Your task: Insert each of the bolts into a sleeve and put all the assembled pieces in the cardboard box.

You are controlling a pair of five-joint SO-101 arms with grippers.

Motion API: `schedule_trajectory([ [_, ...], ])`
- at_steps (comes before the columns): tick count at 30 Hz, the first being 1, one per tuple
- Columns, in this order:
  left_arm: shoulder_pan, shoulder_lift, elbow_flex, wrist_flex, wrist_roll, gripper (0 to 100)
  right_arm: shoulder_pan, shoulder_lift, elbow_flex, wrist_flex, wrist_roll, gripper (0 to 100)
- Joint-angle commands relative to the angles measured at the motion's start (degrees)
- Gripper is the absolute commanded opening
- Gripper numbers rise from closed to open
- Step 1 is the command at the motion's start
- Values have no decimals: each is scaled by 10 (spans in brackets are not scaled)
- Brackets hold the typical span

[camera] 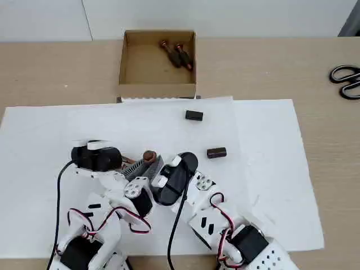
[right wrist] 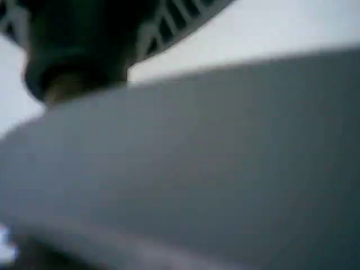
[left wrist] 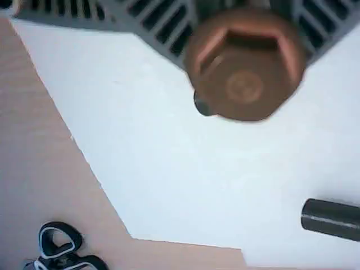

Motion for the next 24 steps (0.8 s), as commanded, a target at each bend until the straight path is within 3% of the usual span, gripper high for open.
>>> schedule_trajectory([
  [1,-1,-5,1,28,-3,5,0,-7,-11,-37,33,2],
  [10,51,-5,36,27,-17,5,0,-7,-11,-102,69,2],
  [13,54,-5,51,25,-53,5,0,-7,-11,-100,69,2],
  [19,51,-6,48,24,-60,6,0,-7,-6,-99,69,2],
  [24,51,-5,48,24,-62,143,1,-4,-1,-98,69,2],
])
